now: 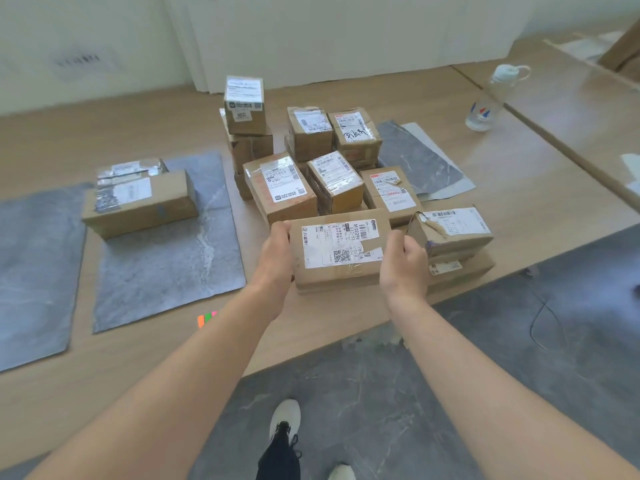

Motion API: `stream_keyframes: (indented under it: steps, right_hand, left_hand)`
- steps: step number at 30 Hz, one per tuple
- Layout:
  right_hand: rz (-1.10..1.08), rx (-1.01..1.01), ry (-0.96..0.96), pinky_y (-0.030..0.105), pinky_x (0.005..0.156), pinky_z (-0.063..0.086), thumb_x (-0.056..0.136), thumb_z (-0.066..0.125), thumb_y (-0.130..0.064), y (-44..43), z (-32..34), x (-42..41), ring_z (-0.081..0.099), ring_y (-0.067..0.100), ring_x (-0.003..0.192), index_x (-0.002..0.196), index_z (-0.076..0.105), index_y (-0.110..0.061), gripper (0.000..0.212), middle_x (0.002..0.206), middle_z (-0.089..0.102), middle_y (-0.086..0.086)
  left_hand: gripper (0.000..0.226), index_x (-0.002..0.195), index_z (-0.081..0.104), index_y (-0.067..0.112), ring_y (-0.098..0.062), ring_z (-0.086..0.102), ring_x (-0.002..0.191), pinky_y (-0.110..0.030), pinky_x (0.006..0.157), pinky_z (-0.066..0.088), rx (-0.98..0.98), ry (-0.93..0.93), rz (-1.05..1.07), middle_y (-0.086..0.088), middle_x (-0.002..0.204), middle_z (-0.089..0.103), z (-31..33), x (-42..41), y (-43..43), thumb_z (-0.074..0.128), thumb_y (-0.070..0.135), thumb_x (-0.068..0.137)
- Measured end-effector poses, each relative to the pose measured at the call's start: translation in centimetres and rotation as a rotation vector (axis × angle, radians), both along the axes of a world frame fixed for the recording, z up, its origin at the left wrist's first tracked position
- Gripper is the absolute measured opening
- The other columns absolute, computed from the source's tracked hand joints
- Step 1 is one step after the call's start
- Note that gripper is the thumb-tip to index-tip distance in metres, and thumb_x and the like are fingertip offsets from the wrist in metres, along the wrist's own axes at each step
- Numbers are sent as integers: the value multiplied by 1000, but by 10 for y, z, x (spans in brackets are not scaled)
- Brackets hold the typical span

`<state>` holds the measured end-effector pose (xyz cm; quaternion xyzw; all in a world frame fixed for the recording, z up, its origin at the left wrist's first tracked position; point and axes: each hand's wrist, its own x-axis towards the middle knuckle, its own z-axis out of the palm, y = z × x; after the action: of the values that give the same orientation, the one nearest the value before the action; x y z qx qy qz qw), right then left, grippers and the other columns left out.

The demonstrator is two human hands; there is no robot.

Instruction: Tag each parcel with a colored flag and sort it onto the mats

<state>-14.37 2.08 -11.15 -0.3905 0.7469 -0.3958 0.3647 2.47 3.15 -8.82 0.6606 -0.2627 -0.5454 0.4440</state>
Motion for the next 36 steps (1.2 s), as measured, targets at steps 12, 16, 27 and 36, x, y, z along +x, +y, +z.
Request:
stream_keyframes:
  steps: [12, 16, 27, 36]
  right_hand:
    - [241, -137, -60, 45, 88, 51, 84, 32, -59, 26, 81, 60, 61, 19, 94, 79, 62, -20, 49, 104, 67, 5]
    - [322, -183, -86, 40, 83, 47, 87, 36, -54, 33, 93, 102, 60, 19, 94, 86, 64, -19, 44, 106, 66, 5]
    - [491, -178, -107, 33, 71, 39, 89, 40, -49, 90, 97, 262, 53, 14, 81, 85, 54, -29, 24, 95, 58, -4]
    - [498, -121, -1, 52, 99, 47, 78, 31, -58, 141, 90, 392, 57, 19, 90, 84, 59, -29, 40, 99, 63, -4]
  left_hand:
    - [42, 88, 66, 27, -22, 59, 85, -37, 88, 46, -156, -14, 210, 9, 68, 70, 81, 58, 64, 31, 44, 102]
    - [42, 91, 66, 25, -22, 59, 87, -38, 88, 49, -177, -25, 280, 6, 77, 71, 95, 99, 87, 30, 44, 101]
    - [33, 93, 61, 27, -22, 64, 80, -38, 84, 54, -184, -33, 436, 0, 82, 69, 105, 243, 176, 32, 41, 102]
    - [37, 104, 64, 23, -25, 68, 83, -43, 93, 55, -107, -31, 432, -1, 83, 71, 97, 364, 237, 35, 45, 100]
